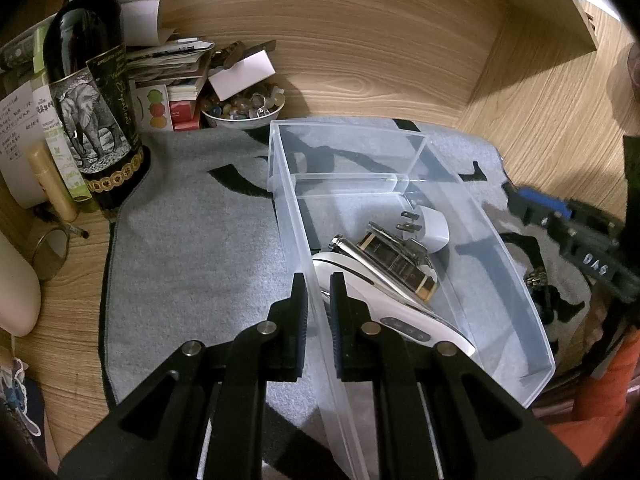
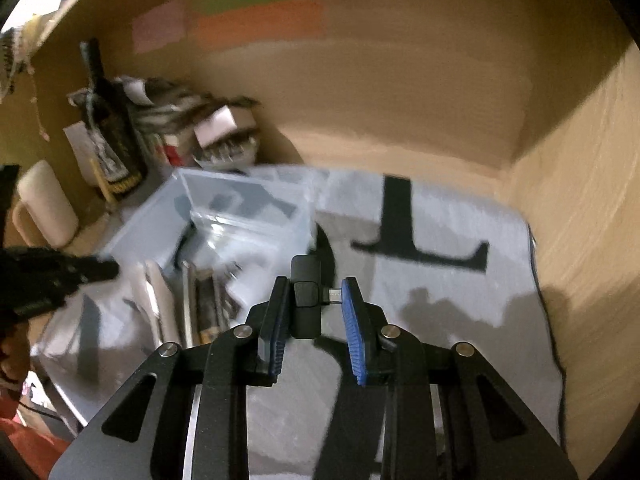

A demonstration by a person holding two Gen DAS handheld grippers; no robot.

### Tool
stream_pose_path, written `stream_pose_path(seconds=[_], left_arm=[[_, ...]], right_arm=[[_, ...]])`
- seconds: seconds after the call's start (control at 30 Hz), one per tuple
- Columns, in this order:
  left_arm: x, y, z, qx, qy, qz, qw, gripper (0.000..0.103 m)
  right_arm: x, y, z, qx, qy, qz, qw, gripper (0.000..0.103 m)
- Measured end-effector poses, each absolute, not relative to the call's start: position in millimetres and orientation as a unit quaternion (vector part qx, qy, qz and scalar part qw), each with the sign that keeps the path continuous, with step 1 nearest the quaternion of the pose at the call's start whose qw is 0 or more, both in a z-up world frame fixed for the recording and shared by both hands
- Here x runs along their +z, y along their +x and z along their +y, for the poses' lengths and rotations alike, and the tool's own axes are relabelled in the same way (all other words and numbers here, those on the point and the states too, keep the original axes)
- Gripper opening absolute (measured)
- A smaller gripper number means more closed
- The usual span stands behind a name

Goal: Organize rigid objects
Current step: 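Carry the black piece into the box and open the right gripper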

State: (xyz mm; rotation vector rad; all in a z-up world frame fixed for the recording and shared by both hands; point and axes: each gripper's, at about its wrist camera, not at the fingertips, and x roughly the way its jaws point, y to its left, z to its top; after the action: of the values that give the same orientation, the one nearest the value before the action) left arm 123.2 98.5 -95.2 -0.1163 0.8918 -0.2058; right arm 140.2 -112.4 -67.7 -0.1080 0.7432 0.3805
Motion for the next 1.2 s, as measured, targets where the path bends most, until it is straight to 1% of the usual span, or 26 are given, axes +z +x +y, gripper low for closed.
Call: stream_pose_path(seconds=[0.2,0.37,0.63,0.83,0.9,0.97,1.0,1.03,1.2], left_arm=[[-95.0,123.8,99.5,-0.099,-0.057,0.431,0.895,0.010],[-94.9,124.0,99.9,-0.099,-0.058,0.430,0.895,0.010],[-94.5,124.3,100.3,-0.099,-0.057,0.430,0.895,0.010],[-94.6,124.5,100.7,-0.099,-0.058,0.430,0.895,0.010],[-94.5,124.5,100.5,-0.099,-0.056,0.430,0.895,0.010],[-94.5,124.5,100.4,-0.099,-0.057,0.431,0.895,0.010],[-94.5,124.5,100.3,-0.099,-0.057,0.431,0.895,0.010],[-94.5,124.5,100.5,-0.099,-0.057,0.430,0.895,0.010],[-94.5,124.5,100.2,-0.099,-0.057,0.430,0.895,0.010]], right_arm=[[-55.1,140.5,-88.2,0.228,-0.066,0.338,0.911,0.024],[-61.6,143.7,-62.8,0.257,-0.084,0.340,0.901,0.024],[-91.2,154.0,-32.9,0.289,-0.134,0.399,0.860,0.024],[-100.2,159.1,-31.0,0.295,-0.134,0.427,0.844,0.024],[-98.8,159.4,-32.4,0.296,-0.128,0.428,0.845,0.026],[-95.6,158.1,-35.6,0.292,-0.125,0.421,0.850,0.041],[-93.2,157.0,-37.5,0.289,-0.122,0.415,0.854,0.044],[-90.3,155.7,-40.4,0.286,-0.120,0.410,0.858,0.046],[-77.7,152.6,-58.6,0.261,-0.105,0.396,0.874,0.047]])
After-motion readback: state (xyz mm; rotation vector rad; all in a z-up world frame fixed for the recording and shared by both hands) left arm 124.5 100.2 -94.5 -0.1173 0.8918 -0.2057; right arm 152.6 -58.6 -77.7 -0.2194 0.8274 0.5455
